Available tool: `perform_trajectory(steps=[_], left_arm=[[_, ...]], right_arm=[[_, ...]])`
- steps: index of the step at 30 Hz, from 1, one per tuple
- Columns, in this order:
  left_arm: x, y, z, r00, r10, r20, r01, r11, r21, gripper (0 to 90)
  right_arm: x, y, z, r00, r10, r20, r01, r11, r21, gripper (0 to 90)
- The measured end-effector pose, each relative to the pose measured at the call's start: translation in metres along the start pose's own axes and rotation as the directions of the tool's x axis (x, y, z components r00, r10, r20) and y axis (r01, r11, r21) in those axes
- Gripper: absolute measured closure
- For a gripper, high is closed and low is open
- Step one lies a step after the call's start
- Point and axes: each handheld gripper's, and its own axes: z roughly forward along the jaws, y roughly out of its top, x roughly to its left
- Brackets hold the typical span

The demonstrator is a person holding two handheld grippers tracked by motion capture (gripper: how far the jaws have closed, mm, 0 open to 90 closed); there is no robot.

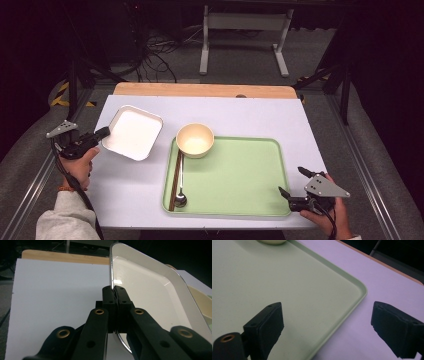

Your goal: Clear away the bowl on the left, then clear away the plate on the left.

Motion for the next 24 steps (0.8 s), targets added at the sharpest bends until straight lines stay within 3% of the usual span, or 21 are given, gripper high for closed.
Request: perform_trajectory(steps=[6,8,24], left_arm=[[-0.014,0.01,0.0,0.9981,0.034,0.052,-0.032,0.9987,-0.04,88.8],[-0.018,0.012,0.0,0.9975,0.048,0.051,-0.046,0.9979,-0.045,88.8],[-0.039,0.021,0.007,0.9921,0.089,0.088,-0.085,0.9949,-0.055,88.8]], right_arm=[[-0.001,0.004,-0.002,0.9997,0.02,0.01,-0.02,1.0,-0.014,11.2],[-0.003,0.002,-0.001,0.9993,0.036,0.013,-0.035,0.999,-0.011,11.2],[-0.003,0.0,-0.008,0.9993,0.026,0.027,-0.026,0.999,-0.023,11.2]])
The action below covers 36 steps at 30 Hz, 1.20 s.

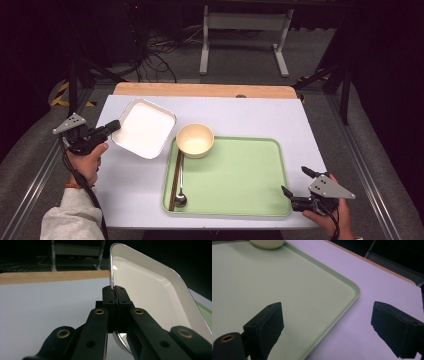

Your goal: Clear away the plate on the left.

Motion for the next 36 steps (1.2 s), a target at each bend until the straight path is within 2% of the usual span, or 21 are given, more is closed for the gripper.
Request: perform_trajectory(steps=[9,12,14,15,17,19,24,26,30,32,33,35,36], left_arm=[[-0.02,0.007,0.008,0.9973,0.041,0.06,-0.04,0.9991,-0.012,88.8],[-0.026,0.006,0.017,0.9945,0.03,0.1,-0.029,0.9995,-0.01,88.8],[-0.03,0.006,0.022,0.9935,0.04,0.106,-0.041,0.9992,0.0,88.8],[-0.036,0.006,0.027,0.9914,0.06,0.116,-0.061,0.9981,0.005,88.8],[-0.039,0.007,0.028,0.9902,0.06,0.126,-0.062,0.9981,0.007,88.8],[-0.045,0.008,0.032,0.987,0.082,0.138,-0.083,0.9965,0.007,88.8],[-0.057,0.006,0.041,0.9798,0.093,0.177,-0.099,0.9948,0.025,88.8],[-0.062,0.005,0.045,0.9775,0.109,0.181,-0.117,0.9926,0.033,88.8],[-0.071,0.005,0.05,0.969,0.136,0.206,-0.148,0.9883,0.04,88.8],[-0.077,0.005,0.053,0.962,0.156,0.224,-0.169,0.9846,0.043,88.8],[-0.077,0.005,0.053,0.962,0.156,0.224,-0.169,0.9846,0.043,88.8],[-0.083,0.004,0.056,0.9574,0.168,0.234,-0.185,0.9816,0.048,88.8],[-0.085,0.004,0.058,0.9523,0.181,0.245,-0.2,0.9783,0.053,88.8]], right_arm=[[0.001,0.0,-0.001,1.0,-0.004,0.002,0.004,1.0,0.001,11.2],[0.002,0.0,0.0,1.0,-0.006,0.0,0.006,1.0,0.005,11.2],[0.002,0.0,0.0,1.0,-0.007,-0.001,0.007,1.0,0.005,11.2],[0.001,0.0,-0.001,1.0,-0.005,0.002,0.005,1.0,0.004,11.2],[0.001,-0.001,-0.001,1.0,-0.004,0.002,0.004,1.0,0.003,11.2],[0.001,-0.001,-0.001,1.0,-0.001,0.004,0.001,1.0,0.007,11.2],[0.001,-0.001,-0.003,1.0,-0.003,0.004,0.003,1.0,0.002,11.2],[0.001,-0.001,-0.004,1.0,-0.001,0.004,0.001,1.0,0.003,11.2],[0.001,-0.002,-0.005,1.0,0.002,0.006,-0.002,1.0,0.003,11.2],[0.001,-0.002,-0.005,1.0,0.003,0.007,-0.003,1.0,0.002,11.2],[0.001,-0.002,-0.005,1.0,0.003,0.007,-0.003,1.0,0.002,11.2],[0.001,-0.002,-0.005,1.0,0.002,0.007,-0.002,1.0,0.004,11.2],[0.001,-0.002,-0.005,1.0,0.001,0.007,-0.001,1.0,0.005,11.2]])
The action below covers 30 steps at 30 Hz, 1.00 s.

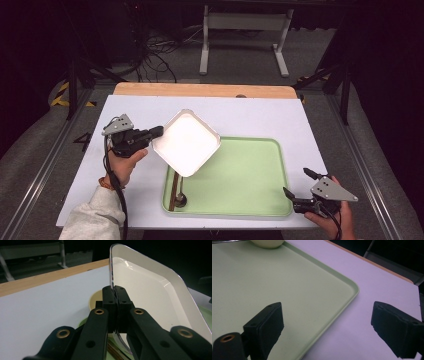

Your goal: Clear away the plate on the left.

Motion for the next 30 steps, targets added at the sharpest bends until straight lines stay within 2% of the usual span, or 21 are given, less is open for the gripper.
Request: perform_trajectory(steps=[8,14,20,30], left_arm=[[-0.012,0.0,0.015,0.999,0.036,0.029,-0.037,0.9987,0.035,88.8],[-0.023,0.001,0.025,0.996,0.073,0.052,-0.076,0.9949,0.066,88.8],[-0.034,0.001,0.038,0.991,0.117,0.064,-0.124,0.9867,0.106,88.8],[-0.055,0.0,0.063,0.9758,0.191,0.107,-0.207,0.9635,0.169,88.8]], right_arm=[[0.001,0.0,0.0,1.0,-0.001,0.001,0.001,1.0,0.001,11.2],[0.0,-0.001,-0.002,1.0,0.003,0.005,-0.003,1.0,0.001,11.2],[0.0,-0.002,-0.004,0.9999,0.007,0.012,-0.007,1.0,0.002,11.2],[0.0,-0.004,-0.008,0.9997,0.013,0.022,-0.014,1.0,0.003,11.1]])
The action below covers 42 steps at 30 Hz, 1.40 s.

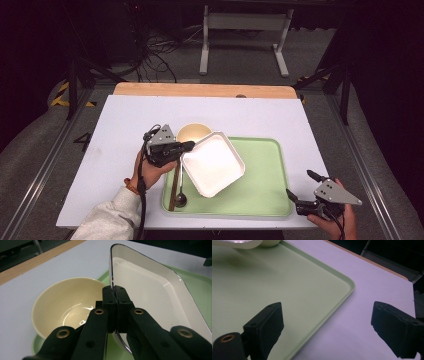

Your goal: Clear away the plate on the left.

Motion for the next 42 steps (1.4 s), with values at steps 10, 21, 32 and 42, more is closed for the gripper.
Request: perform_trajectory(steps=[10,21,32,42], left_arm=[[-0.01,-0.002,0.017,0.9991,0.034,0.024,-0.035,0.9978,0.056,88.7],[-0.018,-0.005,0.029,0.9972,0.071,0.024,-0.073,0.9904,0.118,88.6],[-0.018,-0.009,0.033,0.9964,0.083,0.017,-0.085,0.9827,0.164,87.7],[-0.022,-0.014,0.039,0.9921,0.124,0.015,-0.124,0.9645,0.233,85.6]], right_arm=[[-0.001,-0.001,-0.001,1.0,0.004,0.006,-0.004,1.0,0.001,11.2],[-0.001,-0.001,-0.001,1.0,0.007,0.003,-0.007,1.0,0.002,11.2],[-0.001,-0.001,-0.001,1.0,0.005,0.004,-0.005,1.0,0.0,11.3],[0.0,-0.001,-0.001,1.0,0.001,0.003,-0.001,1.0,-0.005,11.4]])
